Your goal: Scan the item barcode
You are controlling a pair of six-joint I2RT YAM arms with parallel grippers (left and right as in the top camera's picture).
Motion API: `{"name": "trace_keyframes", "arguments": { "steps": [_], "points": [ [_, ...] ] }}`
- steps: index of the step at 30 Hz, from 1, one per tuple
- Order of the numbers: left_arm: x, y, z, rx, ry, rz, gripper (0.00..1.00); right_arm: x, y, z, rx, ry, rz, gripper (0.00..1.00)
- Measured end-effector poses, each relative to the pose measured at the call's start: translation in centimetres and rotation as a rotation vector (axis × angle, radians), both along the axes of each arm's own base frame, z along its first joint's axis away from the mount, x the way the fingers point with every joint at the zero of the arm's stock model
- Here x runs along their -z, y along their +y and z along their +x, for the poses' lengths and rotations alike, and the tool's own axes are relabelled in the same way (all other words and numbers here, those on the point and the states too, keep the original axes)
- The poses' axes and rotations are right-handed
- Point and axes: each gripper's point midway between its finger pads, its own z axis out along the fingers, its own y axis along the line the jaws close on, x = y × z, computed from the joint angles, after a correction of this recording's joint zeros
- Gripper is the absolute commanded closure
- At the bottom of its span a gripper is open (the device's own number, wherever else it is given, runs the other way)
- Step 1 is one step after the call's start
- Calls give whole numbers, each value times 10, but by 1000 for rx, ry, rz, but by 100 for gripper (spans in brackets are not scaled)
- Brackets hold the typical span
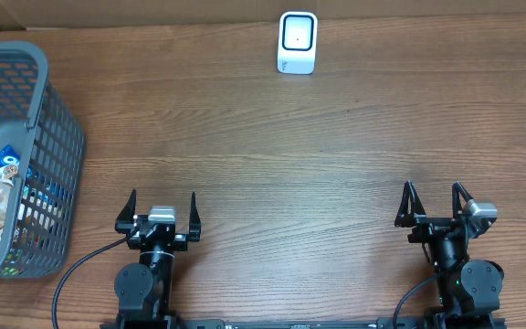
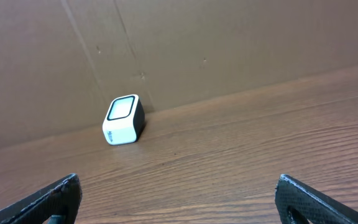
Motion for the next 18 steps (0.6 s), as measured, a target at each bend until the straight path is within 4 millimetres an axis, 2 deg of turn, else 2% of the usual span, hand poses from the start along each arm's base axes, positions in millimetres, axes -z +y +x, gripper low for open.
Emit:
{"name": "trace_keyframes", "arguments": {
  "steps": [18],
  "points": [
    [0,0,0,0,0,3,0,-5,5,0,-28,-20,3,0]
  ]
}}
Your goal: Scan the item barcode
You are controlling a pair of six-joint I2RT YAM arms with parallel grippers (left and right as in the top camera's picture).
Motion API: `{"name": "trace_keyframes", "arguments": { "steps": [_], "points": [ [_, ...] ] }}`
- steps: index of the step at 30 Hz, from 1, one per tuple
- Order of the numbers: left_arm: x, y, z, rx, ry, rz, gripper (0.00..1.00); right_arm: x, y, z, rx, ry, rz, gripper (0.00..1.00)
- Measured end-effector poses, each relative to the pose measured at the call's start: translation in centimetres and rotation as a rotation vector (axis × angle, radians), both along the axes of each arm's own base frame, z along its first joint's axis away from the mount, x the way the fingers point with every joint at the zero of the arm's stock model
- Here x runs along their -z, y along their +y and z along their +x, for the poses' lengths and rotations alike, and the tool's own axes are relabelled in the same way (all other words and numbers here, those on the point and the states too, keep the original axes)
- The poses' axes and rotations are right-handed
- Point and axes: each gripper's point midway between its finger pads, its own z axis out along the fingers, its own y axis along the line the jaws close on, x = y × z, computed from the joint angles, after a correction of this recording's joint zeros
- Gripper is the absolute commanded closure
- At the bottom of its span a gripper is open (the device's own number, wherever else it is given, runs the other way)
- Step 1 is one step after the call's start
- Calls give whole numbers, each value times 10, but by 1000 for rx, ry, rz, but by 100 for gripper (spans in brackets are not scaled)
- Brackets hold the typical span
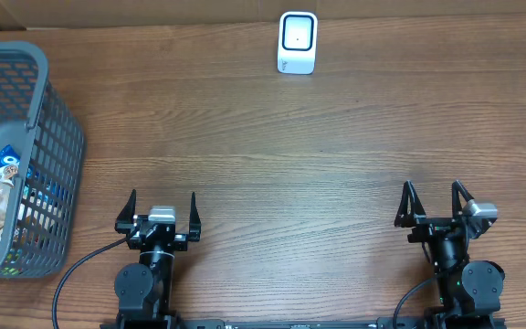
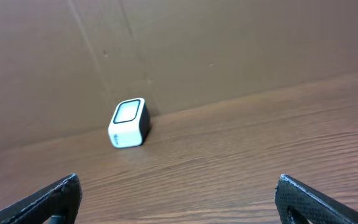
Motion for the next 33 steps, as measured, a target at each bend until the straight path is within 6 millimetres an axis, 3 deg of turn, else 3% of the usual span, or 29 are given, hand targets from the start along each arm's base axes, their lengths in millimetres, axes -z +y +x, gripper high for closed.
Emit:
{"name": "trace_keyframes", "arguments": {
  "steps": [6,10,18,21,26,33],
  "points": [
    [-1,-2,0,11,-4,-1,0,0,12,-2,-70,0,1,0],
    [-14,-11,1,64,-58,-32,0,-6,17,-4,-103,-8,1,0],
    [-9,-33,-5,181,57,-97,0,-75,26,-15,-157,-51,-4,0],
    [-31,-35,-8,194,83,-107,0,-97,27,-15,-163,-31,-5,0],
    [-94,-37,-6,207,73,-108,0,-126,29,-10,-175,37,-4,0],
    [-147,-38,11,202,259,-127,0,-170,32,-7,-191,123,-5,0]
  ]
}}
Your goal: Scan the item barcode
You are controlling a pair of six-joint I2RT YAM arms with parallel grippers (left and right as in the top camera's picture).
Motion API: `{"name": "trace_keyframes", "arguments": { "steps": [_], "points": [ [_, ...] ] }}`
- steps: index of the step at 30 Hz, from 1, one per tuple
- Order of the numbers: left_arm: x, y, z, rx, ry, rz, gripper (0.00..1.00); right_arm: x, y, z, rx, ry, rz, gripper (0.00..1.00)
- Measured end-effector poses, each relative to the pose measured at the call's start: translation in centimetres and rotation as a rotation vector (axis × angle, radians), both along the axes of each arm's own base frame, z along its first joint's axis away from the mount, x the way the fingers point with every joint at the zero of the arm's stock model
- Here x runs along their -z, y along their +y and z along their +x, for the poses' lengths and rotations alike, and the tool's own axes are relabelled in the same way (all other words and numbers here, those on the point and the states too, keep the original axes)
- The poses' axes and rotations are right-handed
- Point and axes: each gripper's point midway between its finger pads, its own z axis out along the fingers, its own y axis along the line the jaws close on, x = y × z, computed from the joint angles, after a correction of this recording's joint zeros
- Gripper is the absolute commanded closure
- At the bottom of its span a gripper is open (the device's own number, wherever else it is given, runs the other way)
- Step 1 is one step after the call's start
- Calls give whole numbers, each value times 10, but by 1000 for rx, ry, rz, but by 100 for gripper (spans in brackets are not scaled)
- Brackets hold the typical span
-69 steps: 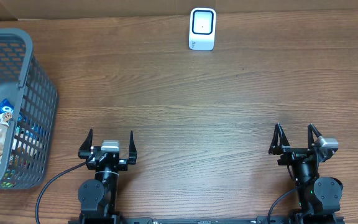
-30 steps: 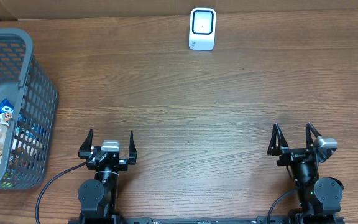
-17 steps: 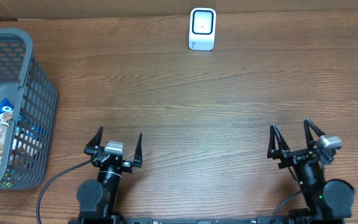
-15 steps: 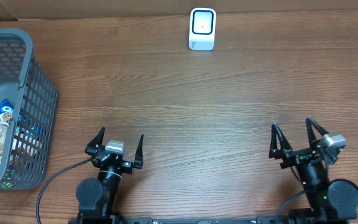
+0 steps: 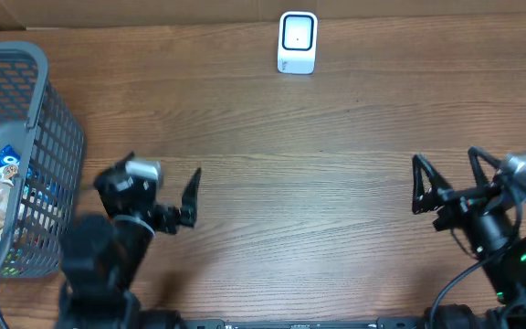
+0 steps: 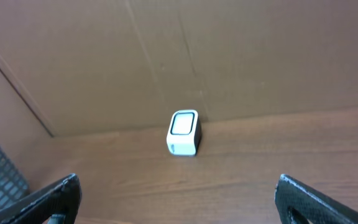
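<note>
The white barcode scanner (image 5: pixel 298 41) stands at the table's far edge, its dark window facing up; the right wrist view shows the scanner (image 6: pixel 183 132) against the cardboard wall. Packaged items lie inside the grey basket (image 5: pixel 57 137) at the left. My left gripper (image 5: pixel 163 166) is open and empty, just right of the basket. My right gripper (image 5: pixel 446 164) is also open and empty at the front right, far from the scanner. In the right wrist view the gripper (image 6: pixel 178 180) has only bare table between its fingers (image 6: pixel 50 200).
A brown cardboard wall (image 6: pixel 229 56) runs behind the table's far edge. The basket's corner shows at the left of the right wrist view. Bare wood lies between the arms and the scanner.
Both arms have left their low pose at the front edge. The left gripper now sits further left, near the basket. The right gripper is further right, and its camera faces the scanner squarely.
At the first two moments both arms sat at the front edge with open grippers, and the right wrist view shifted only slightly. Now both arms stand raised and further out, still open and empty. The scanner and basket have not moved.
</note>
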Motion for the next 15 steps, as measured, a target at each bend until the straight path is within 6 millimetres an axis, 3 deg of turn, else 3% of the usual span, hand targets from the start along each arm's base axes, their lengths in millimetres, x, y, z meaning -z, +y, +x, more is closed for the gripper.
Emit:
{"name": "trace_keyframes", "arguments": {
  "steps": [6,15],
  "points": [
    [-43,0,25,0,205,2,0,-24,2,8,-18,119,-64,0],
    [-82,-5,65,22,419,-9,0,-29,7,41,-64,381,-131,0]
  ]
}}
